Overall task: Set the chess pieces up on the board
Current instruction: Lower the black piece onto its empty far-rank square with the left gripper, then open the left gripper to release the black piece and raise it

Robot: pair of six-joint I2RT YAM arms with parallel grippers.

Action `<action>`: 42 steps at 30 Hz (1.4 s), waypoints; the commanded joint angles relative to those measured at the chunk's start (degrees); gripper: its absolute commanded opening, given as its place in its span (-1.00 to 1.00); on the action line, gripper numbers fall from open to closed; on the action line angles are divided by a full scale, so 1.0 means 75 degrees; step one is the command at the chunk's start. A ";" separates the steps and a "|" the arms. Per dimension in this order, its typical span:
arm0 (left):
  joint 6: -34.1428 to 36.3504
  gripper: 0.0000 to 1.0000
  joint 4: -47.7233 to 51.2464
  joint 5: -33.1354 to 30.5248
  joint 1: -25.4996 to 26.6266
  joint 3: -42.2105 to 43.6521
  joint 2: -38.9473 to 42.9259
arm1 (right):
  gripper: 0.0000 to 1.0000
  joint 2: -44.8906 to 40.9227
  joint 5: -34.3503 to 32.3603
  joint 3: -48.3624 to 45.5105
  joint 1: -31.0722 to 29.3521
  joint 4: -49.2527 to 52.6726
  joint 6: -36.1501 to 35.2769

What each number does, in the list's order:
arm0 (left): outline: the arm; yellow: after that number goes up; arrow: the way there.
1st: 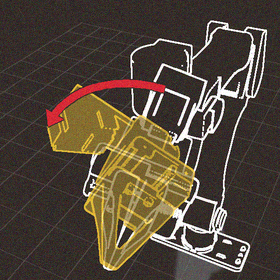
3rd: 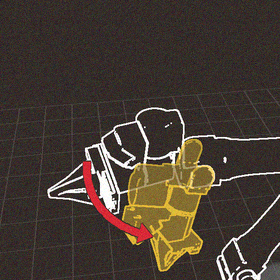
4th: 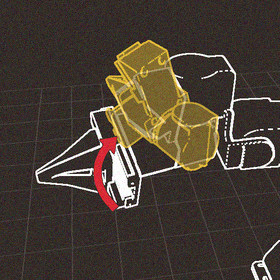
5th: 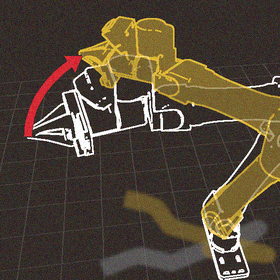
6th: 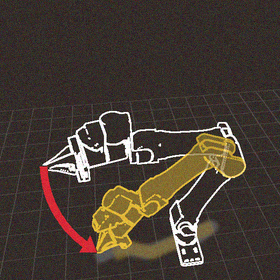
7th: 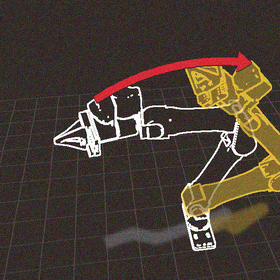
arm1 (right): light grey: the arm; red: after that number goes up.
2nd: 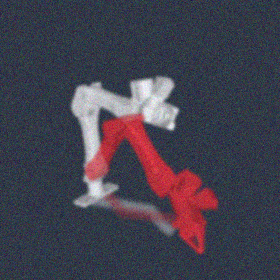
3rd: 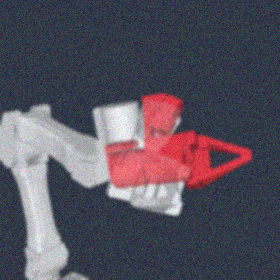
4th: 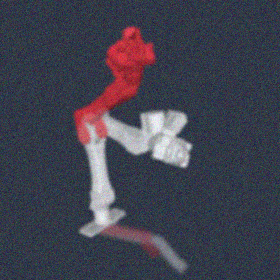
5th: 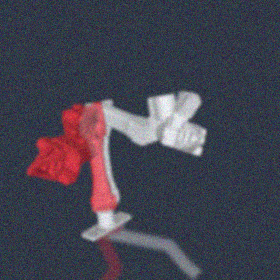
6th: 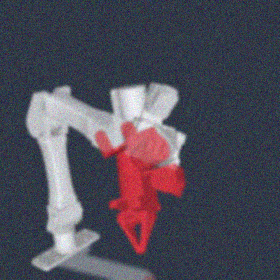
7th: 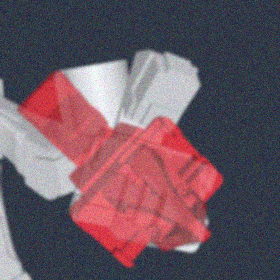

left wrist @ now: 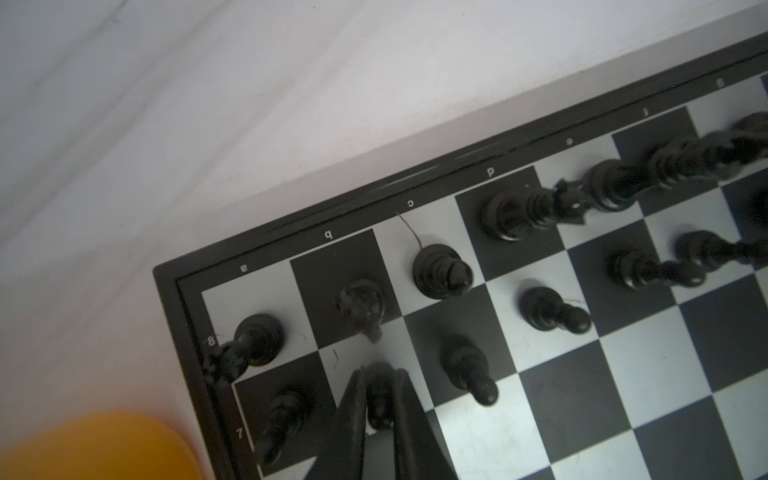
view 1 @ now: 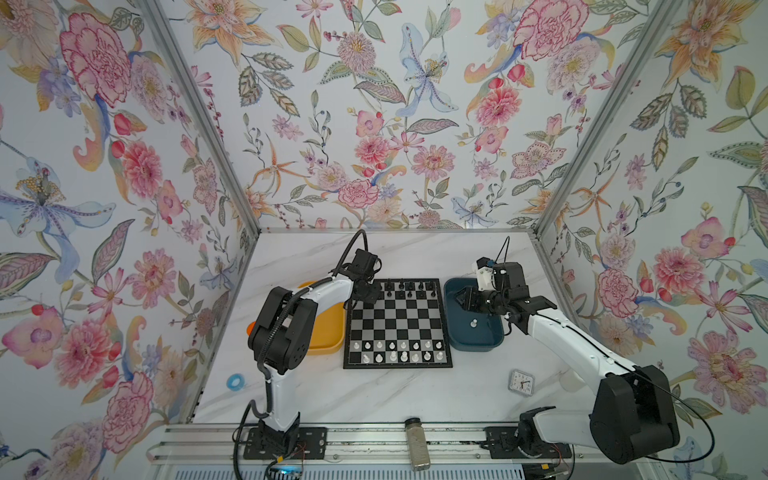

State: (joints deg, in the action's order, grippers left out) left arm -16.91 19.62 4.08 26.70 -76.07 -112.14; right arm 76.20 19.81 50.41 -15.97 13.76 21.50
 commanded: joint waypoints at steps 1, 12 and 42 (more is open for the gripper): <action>0.0074 -0.54 0.0230 -0.0064 0.0096 -0.0181 -0.0103 | -0.32 0.0046 0.0079 -0.0127 0.0059 -0.0182 0.0052; 0.0066 -0.44 0.0216 -0.0062 0.0105 -0.0171 0.0055 | -0.31 0.0023 0.0069 -0.0144 0.0061 -0.0181 0.0052; 0.0178 -0.44 0.0555 -0.0658 0.0225 -0.0407 0.1531 | -0.31 -0.0298 -0.0196 0.0019 0.0103 0.0273 -0.0059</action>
State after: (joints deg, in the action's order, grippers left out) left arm -16.71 22.94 1.02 27.83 -77.36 -105.03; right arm 75.72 19.46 50.02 -15.70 14.13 21.50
